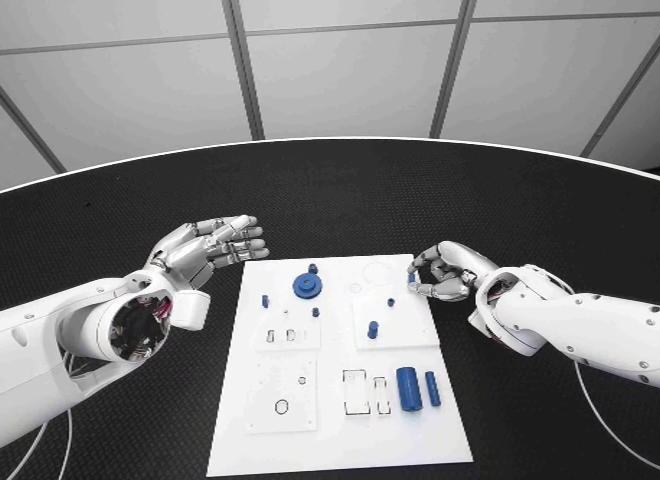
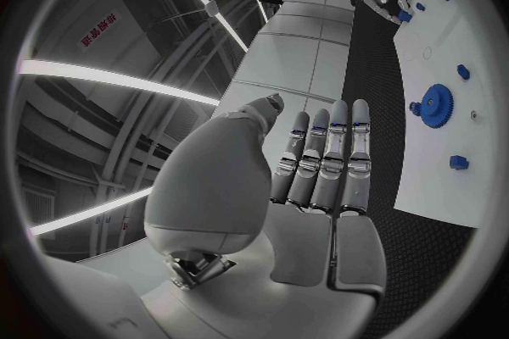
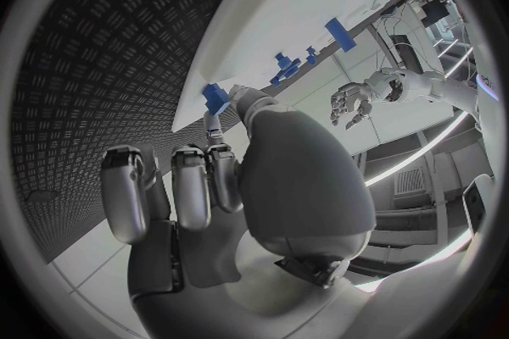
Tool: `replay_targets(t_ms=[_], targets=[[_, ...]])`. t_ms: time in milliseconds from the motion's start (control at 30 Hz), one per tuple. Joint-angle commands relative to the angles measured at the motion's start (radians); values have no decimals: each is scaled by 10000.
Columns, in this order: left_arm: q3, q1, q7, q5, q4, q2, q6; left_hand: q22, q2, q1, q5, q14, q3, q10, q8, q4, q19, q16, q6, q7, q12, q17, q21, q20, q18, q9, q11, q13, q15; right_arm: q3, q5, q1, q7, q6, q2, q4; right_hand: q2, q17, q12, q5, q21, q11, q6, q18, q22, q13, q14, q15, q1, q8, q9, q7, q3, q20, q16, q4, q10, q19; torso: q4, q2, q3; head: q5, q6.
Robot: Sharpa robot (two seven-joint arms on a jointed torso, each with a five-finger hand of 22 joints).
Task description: Assemble the parts on the task board
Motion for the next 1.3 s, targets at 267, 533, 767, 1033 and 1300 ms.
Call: replay_targets(t_ms=[267,533,767,1033,1300], targets=[[0,0,-25,0,-1,-13,10,-12,-21,-47,-37,-32,56,54,-63,15,44,-37,-16,242,-58,12,43,8,122,-15,18,5,9,0,0,0,-59,32,43,-47,81,2587,45,77,26,-46,135,-151,2635,2083,1047,-103,105,73,-20,-16,182,-60,13,-49,571,1058,8,-5,-10,-48,-5],[0,0,-31,0,7,-21,16,-12,-21,-47,-37,-32,56,54,-63,15,44,-37,-16,242,-58,12,43,8,122,-15,18,5,9,0,0,0,-123,27,75,-121,143,2609,67,95,26,-82,263,-151,2635,2108,1052,-136,239,119,-42,-50,459,-100,20,-197,596,1058,11,-7,-8,-21,-35],[0,0,-32,0,15,-32,17,-14,-21,-57,-38,-32,66,55,-66,18,43,-40,-17,247,-66,15,44,9,122,-17,20,5,9,0,0,0,-177,60,109,-165,189,2614,75,75,26,-115,387,-151,2635,2118,1053,-166,314,186,-42,-87,672,-127,22,-333,606,1058,14,0,1,-4,-79],[0,0,-34,0,23,-47,15,-14,-22,-60,-38,-32,69,55,-67,19,43,-41,-18,248,-68,16,45,9,122,-17,21,5,10,0,0,0,-227,111,148,-208,218,2624,93,-4,26,-138,467,-151,2635,2139,1056,-198,358,241,-39,-117,830,-153,25,-459,625,1058,12,-3,-1,2,-103],[0,0,-37,0,36,-57,13,-14,-22,-60,-38,-32,69,55,-67,19,43,-41,-18,248,-68,16,45,9,122,-17,21,5,10,0,0,0,-229,40,166,-209,259,2633,150,-77,26,-233,728,-151,2635,2201,1058,-314,248,439,24,-241,970,-244,28,-569,686,1058,12,-1,-6,-2,-92]])
